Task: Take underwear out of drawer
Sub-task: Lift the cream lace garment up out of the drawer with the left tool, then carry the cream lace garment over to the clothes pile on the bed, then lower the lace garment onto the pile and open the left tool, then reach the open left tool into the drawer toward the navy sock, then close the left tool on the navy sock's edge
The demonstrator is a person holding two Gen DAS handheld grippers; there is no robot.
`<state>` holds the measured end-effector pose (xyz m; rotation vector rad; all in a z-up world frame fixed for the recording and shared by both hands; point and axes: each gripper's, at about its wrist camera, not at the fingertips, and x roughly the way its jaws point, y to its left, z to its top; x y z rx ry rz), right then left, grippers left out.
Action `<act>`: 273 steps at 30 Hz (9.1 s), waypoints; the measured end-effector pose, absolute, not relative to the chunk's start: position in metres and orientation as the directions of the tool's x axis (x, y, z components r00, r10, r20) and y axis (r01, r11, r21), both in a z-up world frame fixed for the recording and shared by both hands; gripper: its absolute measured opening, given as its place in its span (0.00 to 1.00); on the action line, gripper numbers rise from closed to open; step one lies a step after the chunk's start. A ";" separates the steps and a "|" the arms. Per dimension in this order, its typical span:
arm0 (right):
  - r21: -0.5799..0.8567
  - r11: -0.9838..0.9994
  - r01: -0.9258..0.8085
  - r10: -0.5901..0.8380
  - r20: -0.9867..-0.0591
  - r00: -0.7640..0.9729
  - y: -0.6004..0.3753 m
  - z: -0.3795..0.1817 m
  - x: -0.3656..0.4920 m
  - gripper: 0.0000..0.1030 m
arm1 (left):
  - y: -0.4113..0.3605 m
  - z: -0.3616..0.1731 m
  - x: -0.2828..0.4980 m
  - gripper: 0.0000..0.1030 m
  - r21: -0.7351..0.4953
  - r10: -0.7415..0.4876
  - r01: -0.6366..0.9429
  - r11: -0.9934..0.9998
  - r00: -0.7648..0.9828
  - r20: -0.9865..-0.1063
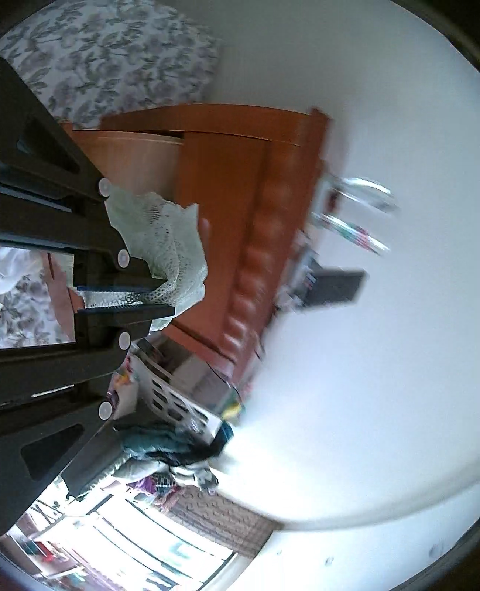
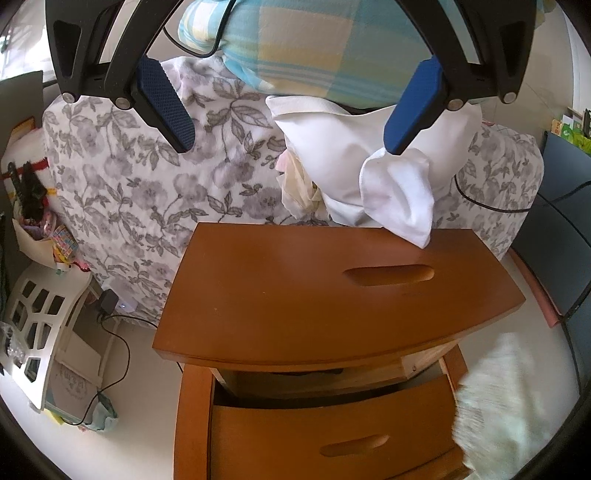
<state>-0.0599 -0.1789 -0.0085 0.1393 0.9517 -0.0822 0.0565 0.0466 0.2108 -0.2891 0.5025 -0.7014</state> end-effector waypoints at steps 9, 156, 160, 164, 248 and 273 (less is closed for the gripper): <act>0.085 0.988 0.128 -0.005 -0.814 0.581 -0.177 -0.006 -0.061 1.00 | 0.064 0.247 0.008 0.05 -0.364 -0.705 0.613 0.701 0.673 -0.224; 0.132 0.979 0.155 0.037 -0.865 0.500 -0.211 -0.054 -0.040 1.00 | -0.048 0.032 0.247 0.87 -0.313 -0.328 0.099 0.944 0.321 -0.888; 0.138 0.978 0.158 0.043 -0.870 0.492 -0.214 -0.059 -0.037 1.00 | -0.052 0.022 0.261 0.87 -0.310 -0.309 0.046 0.949 0.312 -0.898; 0.142 0.976 0.165 0.046 -0.875 0.483 -0.219 -0.063 -0.035 1.00 | -0.056 0.011 0.271 0.87 -0.310 -0.299 0.010 0.951 0.302 -0.905; 0.161 0.963 0.215 0.045 -0.886 0.462 -0.233 -0.075 -0.027 1.00 | 0.004 0.001 0.226 0.02 -0.589 -0.438 -0.304 0.749 0.439 -0.784; 0.180 0.962 0.205 0.063 -0.878 0.474 -0.229 -0.070 -0.030 1.00 | -0.093 0.013 0.257 0.33 0.072 -0.052 0.426 0.902 0.274 -0.960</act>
